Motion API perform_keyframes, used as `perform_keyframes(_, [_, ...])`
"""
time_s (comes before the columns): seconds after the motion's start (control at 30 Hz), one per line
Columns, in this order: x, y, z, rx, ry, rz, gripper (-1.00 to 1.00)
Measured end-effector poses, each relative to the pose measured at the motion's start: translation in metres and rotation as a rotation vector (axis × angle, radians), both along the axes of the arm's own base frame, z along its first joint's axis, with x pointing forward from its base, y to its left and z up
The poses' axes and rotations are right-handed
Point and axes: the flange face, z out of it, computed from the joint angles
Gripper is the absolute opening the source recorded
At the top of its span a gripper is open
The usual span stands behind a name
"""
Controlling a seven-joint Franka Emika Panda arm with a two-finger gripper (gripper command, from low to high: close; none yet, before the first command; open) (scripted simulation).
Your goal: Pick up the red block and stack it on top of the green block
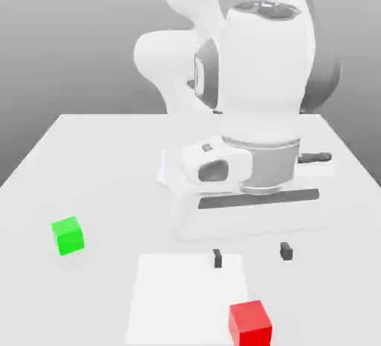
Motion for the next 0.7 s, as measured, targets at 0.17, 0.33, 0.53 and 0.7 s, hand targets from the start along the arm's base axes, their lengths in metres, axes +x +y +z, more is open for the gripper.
perform_keyframes(0.17, [-0.008,0.006,-0.078,-0.001,0.061,0.016,0.00])
perform_keyframes(0.33, [-0.009,0.006,-0.102,-0.001,0.063,0.017,-1.00])
perform_keyframes(0.53, [-0.009,0.006,-0.082,-0.001,0.064,0.017,-1.00])
perform_keyframes(0.7, [-0.019,-0.055,-0.036,-0.018,0.061,-0.109,-1.00])
